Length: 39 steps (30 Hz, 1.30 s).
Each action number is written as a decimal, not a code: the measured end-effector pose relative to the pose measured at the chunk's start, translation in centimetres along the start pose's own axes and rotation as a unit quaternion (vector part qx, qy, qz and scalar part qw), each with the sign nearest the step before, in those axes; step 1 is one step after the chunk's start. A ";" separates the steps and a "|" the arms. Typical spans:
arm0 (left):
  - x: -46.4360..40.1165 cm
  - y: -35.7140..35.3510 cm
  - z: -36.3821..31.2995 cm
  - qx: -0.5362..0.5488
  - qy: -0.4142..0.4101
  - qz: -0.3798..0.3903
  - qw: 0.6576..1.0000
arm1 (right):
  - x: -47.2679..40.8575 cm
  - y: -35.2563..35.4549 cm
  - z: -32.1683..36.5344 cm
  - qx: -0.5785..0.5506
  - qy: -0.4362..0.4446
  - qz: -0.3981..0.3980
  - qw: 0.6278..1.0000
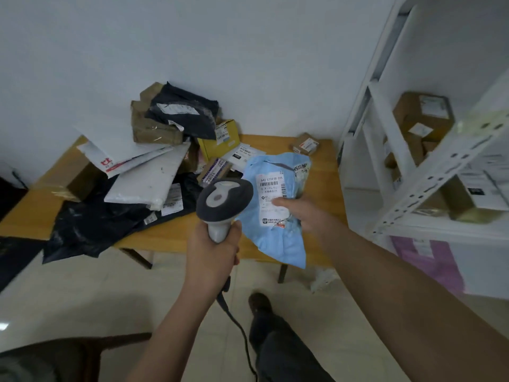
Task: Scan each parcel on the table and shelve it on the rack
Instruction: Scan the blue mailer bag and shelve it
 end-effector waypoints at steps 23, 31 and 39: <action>12.5 3.5 0.0 -0.012 0.022 -0.009 1.000 | 11.3 -2.7 3.2 -0.093 0.095 0.021 0.991; 14.4 2.5 -1.4 -0.035 -0.003 -0.003 0.999 | 11.6 -1.2 3.6 -0.113 0.101 0.035 0.988; 16.2 1.6 -2.5 -0.025 -0.009 0.004 1.000 | 12.0 0.4 3.5 -0.116 0.100 0.033 0.988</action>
Point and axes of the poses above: each hand's wrist, its own x-axis away from the middle knuckle, its own y-axis out of the back of the hand, z = x × y, the point moved 7 cm from there along -x, towards the middle knuckle, and after that the axes turned 10 degrees about y, right-handed, at the moved point
